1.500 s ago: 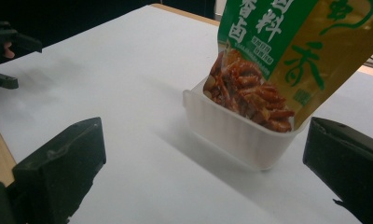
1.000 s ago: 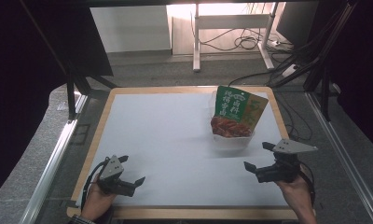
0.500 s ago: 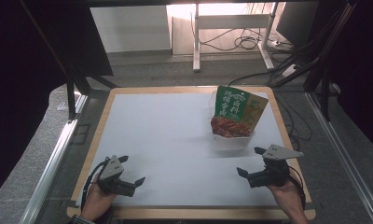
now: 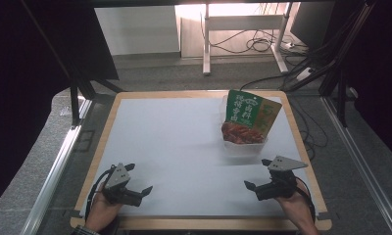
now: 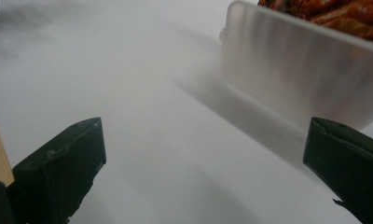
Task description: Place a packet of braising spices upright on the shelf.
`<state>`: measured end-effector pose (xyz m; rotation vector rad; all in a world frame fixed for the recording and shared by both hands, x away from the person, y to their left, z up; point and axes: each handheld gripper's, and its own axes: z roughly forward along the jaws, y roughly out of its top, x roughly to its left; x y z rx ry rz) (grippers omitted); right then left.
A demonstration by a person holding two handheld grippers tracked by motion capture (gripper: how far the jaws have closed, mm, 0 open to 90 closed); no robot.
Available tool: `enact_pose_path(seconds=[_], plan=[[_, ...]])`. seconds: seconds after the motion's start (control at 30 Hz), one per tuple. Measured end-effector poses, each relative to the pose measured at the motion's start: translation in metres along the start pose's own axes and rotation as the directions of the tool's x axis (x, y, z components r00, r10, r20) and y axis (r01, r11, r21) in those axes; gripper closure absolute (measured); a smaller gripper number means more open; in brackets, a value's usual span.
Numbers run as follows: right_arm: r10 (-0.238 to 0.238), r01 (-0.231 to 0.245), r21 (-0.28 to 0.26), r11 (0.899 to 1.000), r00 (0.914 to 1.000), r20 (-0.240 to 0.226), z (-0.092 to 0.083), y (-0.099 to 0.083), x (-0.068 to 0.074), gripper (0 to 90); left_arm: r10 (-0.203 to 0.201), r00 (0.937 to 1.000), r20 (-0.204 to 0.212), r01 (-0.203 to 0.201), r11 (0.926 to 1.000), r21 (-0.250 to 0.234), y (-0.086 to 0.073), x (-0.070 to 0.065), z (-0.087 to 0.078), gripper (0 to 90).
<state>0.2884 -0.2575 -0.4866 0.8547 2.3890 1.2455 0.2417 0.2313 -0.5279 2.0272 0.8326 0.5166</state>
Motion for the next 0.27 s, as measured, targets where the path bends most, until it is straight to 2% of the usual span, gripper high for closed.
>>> enact_pose_path(seconds=[0.07,0.27], plan=[[0.002,-0.002,0.027,1.000,1.0000,-0.003,0.0055,-0.0040,-0.0009,0.0,0.001,1.0000,0.000,-0.001,1.0000,0.002,-0.0001,0.0000,0.0002,0.0],[0.010,-0.010,0.049,0.999,1.0000,-0.001,0.0086,-0.0076,-0.0031,0.0,0.005,1.0000,0.004,-0.005,1.0000,0.006,0.0006,-0.0006,0.0012,0.0]])
